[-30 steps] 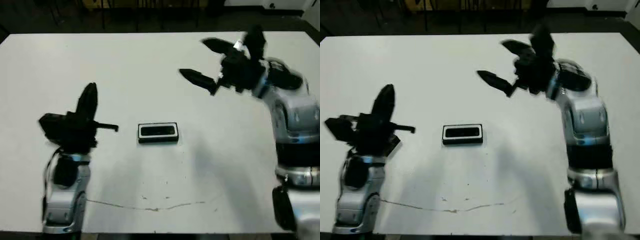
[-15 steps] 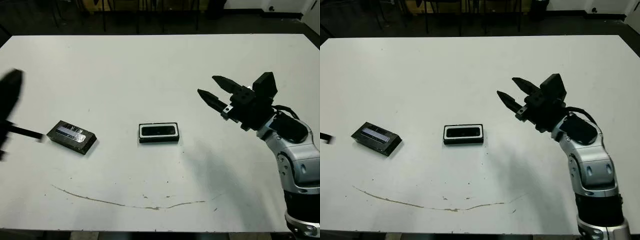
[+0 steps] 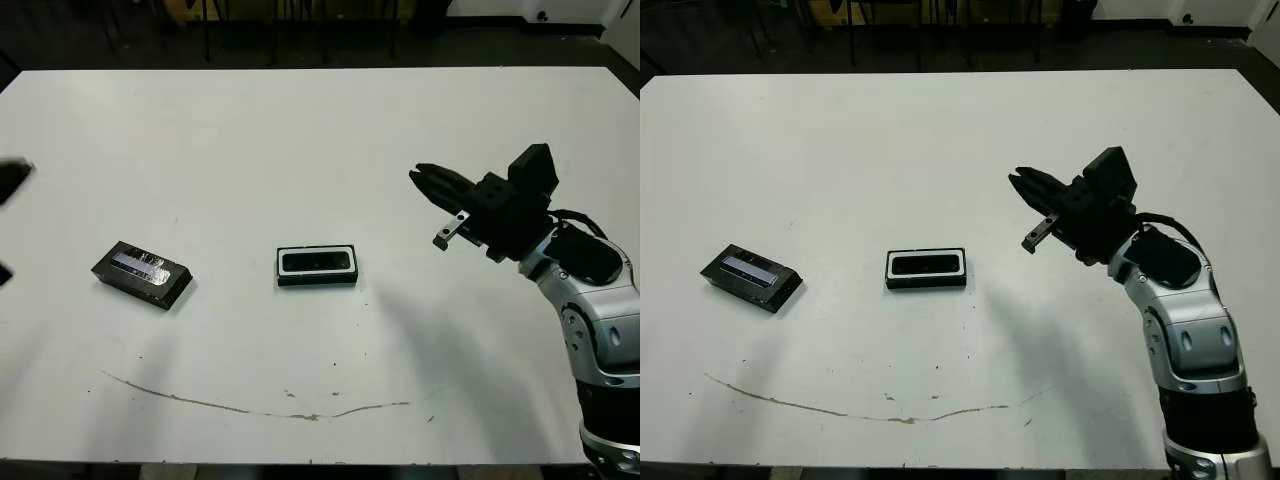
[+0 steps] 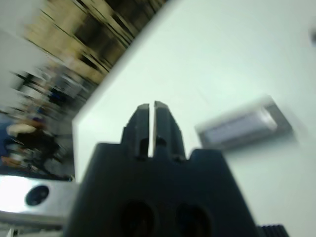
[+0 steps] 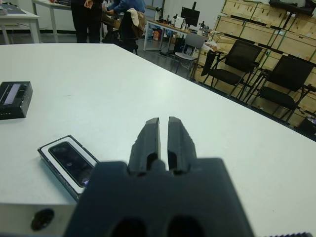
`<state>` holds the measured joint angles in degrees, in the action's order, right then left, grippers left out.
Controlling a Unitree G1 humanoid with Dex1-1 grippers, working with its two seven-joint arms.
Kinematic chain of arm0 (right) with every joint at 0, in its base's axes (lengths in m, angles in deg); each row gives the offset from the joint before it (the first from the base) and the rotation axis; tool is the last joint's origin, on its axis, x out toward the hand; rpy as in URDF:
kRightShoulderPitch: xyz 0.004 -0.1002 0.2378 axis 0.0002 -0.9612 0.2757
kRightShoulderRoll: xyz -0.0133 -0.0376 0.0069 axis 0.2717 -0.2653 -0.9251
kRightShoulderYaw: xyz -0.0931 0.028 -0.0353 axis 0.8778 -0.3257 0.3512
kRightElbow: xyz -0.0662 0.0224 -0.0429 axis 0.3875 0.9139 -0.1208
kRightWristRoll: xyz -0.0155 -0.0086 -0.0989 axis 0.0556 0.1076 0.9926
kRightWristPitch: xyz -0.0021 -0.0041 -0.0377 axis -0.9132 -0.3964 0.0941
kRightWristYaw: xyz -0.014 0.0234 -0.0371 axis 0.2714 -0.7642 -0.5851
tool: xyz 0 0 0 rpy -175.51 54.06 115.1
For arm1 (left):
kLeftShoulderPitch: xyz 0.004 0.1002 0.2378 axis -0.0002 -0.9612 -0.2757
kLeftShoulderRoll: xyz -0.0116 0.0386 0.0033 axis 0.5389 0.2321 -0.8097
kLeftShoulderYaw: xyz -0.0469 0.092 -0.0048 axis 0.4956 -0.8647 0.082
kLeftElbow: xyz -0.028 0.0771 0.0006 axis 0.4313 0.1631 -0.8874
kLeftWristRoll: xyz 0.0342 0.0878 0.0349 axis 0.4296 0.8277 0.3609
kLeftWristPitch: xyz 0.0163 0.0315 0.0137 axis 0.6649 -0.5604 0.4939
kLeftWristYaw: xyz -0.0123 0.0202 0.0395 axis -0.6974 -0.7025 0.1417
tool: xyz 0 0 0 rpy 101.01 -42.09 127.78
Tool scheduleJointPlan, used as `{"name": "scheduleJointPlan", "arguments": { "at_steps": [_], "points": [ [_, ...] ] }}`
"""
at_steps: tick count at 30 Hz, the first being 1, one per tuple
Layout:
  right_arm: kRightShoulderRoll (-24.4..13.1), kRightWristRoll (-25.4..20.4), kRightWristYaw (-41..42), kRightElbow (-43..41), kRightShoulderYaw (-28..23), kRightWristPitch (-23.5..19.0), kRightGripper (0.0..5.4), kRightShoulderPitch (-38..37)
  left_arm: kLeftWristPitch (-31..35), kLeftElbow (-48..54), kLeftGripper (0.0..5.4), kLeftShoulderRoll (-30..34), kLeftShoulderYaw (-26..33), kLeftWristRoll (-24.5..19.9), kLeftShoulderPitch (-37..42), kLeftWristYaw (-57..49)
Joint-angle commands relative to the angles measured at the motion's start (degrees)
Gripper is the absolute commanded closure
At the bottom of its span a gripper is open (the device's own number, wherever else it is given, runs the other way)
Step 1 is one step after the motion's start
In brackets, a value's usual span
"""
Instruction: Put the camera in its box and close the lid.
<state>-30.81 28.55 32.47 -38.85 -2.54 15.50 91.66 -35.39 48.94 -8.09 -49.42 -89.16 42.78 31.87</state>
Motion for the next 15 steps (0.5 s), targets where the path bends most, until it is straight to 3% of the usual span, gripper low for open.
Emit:
{"name": "scheduleJointPlan", "arguments": {
  "at_steps": [1,7,12,15],
  "points": [
    [-1.3,-0.7,0.2,0.5,-0.3,-0.2,5.39,-0.6,3.5,1.2,5.40,5.4,-0.8,1.3,-3.0,6.9],
    [-2.1,-1.9,-0.1,0.7,-1.1,-0.8,5.39,-0.9,10.9,4.4,5.40,15.0,-3.3,7.4,-6.8,16.2],
    [-2.7,-2.0,0.2,1.1,-1.4,0.4,5.39,-1.1,10.0,3.3,5.40,17.1,-8.1,11.4,-8.0,19.0],
    [-3.0,-2.1,-0.2,0.7,-1.4,-0.9,5.39,-0.9,8.7,2.5,5.40,17.2,-10.5,12.9,-7.9,19.9]
  ]
}}
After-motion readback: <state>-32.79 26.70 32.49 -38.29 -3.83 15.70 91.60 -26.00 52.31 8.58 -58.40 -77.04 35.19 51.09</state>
